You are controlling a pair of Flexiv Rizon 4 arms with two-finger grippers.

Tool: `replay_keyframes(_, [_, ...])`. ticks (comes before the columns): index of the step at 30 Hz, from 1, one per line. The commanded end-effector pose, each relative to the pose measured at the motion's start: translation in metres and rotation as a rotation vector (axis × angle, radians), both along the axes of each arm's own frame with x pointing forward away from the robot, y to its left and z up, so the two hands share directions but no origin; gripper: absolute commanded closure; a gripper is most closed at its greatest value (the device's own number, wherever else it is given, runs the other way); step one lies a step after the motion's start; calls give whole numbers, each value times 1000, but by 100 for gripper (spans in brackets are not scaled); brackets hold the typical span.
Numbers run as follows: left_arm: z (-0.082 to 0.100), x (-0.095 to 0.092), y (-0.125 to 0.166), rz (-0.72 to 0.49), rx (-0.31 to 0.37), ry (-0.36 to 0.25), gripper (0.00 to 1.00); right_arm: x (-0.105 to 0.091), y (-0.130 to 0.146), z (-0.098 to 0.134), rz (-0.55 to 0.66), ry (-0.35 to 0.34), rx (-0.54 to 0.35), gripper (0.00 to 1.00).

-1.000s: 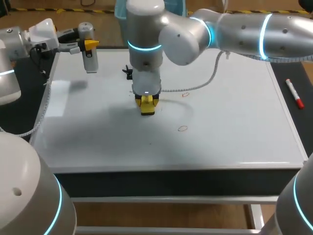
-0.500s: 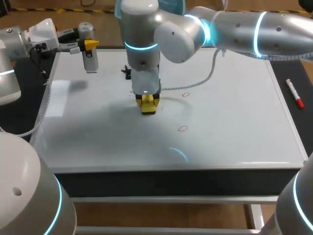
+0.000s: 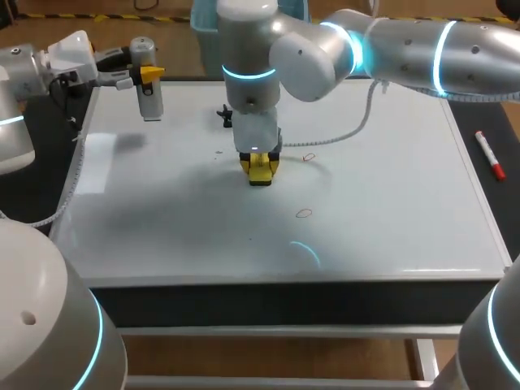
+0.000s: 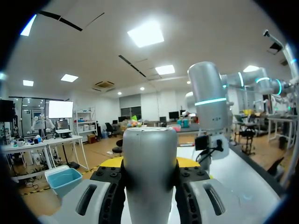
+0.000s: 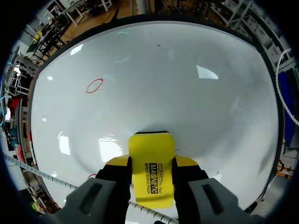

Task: Pick up the inspection probe, press it on each red-marked spot on the whiteboard one by one, put down the probe, pick up the eraser, and wipe off all the red marks.

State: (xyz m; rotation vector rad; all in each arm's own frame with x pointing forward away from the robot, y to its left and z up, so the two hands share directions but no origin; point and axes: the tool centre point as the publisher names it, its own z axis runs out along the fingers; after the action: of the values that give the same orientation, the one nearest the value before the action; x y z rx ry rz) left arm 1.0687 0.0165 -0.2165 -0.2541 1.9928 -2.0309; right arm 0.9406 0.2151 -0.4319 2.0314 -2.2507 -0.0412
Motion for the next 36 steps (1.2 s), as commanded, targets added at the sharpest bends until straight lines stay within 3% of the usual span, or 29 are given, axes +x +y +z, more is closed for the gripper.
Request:
replay_keyframes(1, [2, 0, 0, 0, 2, 1, 100, 2, -17, -13, -4, -5, 4, 100])
replay_keyframes(5, [2, 0, 0, 0, 2, 1, 100, 3, -22, -9, -9, -7, 5, 100])
replay_keyframes(12, [2, 0, 0, 0, 2, 1, 100, 4, -33, 30, 52, -22, 4, 100])
replay_keyframes(16, [2, 0, 0, 0, 2, 1, 100, 20, -48, 49, 55, -46, 10, 100])
replay_keyframes(22, [2, 0, 0, 0, 2, 1, 100, 48, -78, 57, 12, -61, 1, 100])
replay_keyframes(30, [2, 0, 0, 0, 2, 1, 100, 96, -154, 61, -124, -59, -28, 100])
replay_keyframes(36, [2, 0, 0, 0, 2, 1, 100, 117, -212, 58, -229, -36, -45, 100])
